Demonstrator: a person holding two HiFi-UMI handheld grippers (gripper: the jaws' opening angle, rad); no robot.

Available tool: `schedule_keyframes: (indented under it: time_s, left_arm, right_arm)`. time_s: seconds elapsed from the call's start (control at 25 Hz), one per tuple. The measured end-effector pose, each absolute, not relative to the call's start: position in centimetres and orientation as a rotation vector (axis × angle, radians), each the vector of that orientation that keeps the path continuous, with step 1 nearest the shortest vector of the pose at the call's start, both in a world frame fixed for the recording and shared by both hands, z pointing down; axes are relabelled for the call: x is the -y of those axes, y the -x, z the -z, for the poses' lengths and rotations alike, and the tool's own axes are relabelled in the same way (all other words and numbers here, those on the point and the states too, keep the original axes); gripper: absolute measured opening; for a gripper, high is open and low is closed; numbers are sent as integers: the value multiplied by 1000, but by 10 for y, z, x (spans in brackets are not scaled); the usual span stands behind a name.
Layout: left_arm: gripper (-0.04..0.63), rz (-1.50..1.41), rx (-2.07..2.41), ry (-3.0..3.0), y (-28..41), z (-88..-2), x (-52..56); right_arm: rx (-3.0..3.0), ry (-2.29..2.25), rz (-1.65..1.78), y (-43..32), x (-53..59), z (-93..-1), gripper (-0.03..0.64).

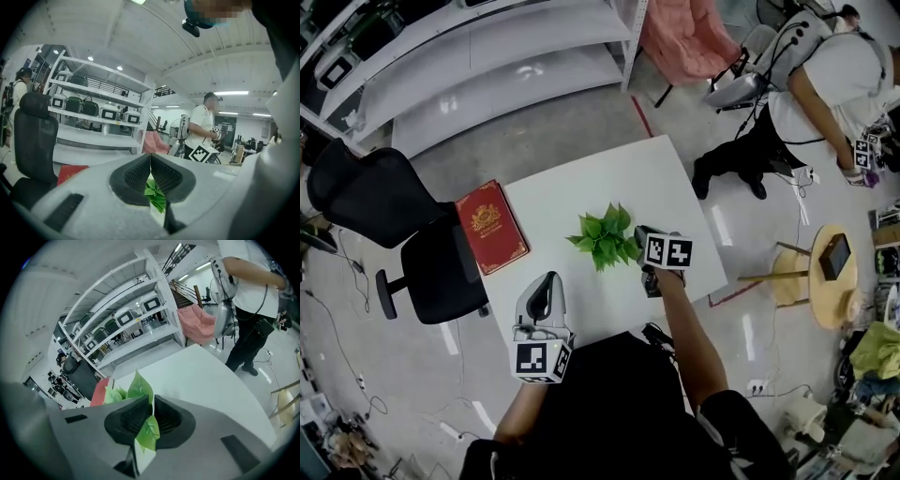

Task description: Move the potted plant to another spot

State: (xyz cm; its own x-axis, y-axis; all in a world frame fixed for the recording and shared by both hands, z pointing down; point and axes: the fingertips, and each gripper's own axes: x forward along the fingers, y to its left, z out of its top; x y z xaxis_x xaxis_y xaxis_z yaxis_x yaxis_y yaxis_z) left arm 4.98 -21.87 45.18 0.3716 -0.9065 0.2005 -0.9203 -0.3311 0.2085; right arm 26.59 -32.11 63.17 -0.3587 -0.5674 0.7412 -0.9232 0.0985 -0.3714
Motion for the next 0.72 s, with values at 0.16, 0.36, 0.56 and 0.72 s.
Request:
schedule_keyframes:
  time_s: [0.16,0.36,0.56,0.72]
  left_arm:
    - [18,-55,1613,-2371,-53,-446,217]
    - [17,-38,1615,-2386,-54,-440,215]
    - [17,-28,1610,-2407,-55,-435,216]
    - [17,-30,1596,-2421,-57,-432,214]
  right_arm:
    - [2074,-1528,-1095,-270,315,-594,26]
    - [2221,-1610,-989,-268,304,-544,15]
    - [2338,-1706,-721,-264,286,-493,12]
    - [2427,-1718,-585,-249,257,-466,12]
